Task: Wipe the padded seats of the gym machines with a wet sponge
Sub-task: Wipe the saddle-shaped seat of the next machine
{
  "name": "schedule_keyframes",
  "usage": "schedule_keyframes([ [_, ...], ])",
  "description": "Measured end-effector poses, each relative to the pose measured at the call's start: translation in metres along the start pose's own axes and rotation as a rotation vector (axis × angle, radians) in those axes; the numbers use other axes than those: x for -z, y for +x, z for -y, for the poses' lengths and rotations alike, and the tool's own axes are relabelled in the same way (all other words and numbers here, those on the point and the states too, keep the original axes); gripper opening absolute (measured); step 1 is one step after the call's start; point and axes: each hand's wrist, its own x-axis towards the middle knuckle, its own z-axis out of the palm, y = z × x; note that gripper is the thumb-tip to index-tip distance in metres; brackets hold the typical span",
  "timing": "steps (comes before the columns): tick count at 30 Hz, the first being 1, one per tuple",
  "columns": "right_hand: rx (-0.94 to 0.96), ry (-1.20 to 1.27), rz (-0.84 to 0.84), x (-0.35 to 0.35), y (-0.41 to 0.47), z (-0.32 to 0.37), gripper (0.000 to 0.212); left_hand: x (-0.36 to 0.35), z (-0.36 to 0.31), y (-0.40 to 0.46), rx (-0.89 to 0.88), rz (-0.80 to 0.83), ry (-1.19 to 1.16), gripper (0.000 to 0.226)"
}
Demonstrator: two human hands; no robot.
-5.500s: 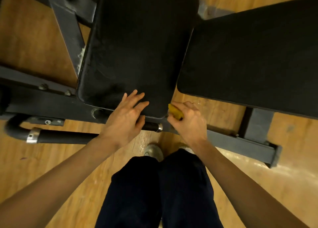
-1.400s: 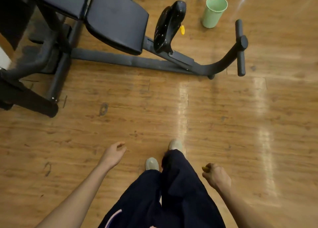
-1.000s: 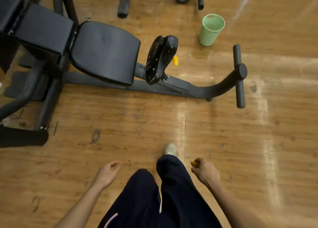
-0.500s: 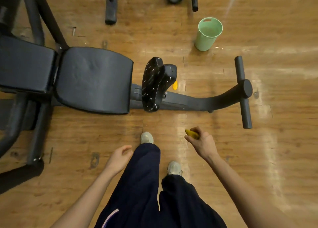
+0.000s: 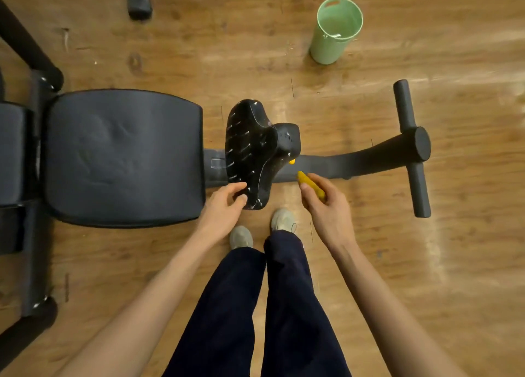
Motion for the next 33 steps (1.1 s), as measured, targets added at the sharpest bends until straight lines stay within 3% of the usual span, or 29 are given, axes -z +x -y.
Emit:
schedule_keyframes([
  [9,0.197,0.126,-0.205,-0.022,0.063,0.012,0.037,-0.021,-0.032,0.069,-0.041,-0.166,-0.251,0.044],
  [12,0.168,0.178,-0.260,-0.034,0.083,0.008,0.041,-0.030,-0.039,0.090,-0.039,-0.215,-0.271,0.044],
  [17,0.258,0.182,-0.189,-0.049,0.114,0.008,0.039,-0.041,-0.052,0.113,-0.055,-0.241,-0.275,0.051],
  [24,0.587,-0.085,-0.146,-0.061,0.088,-0.039,0.042,-0.064,-0.054,0.124,-0.092,-0.176,-0.260,0.057],
  [33,0.409,0.088,-0.076,-0.059,0.142,0.013,0.033,-0.072,-0.055,0.122,-0.083,-0.204,-0.286,0.061],
])
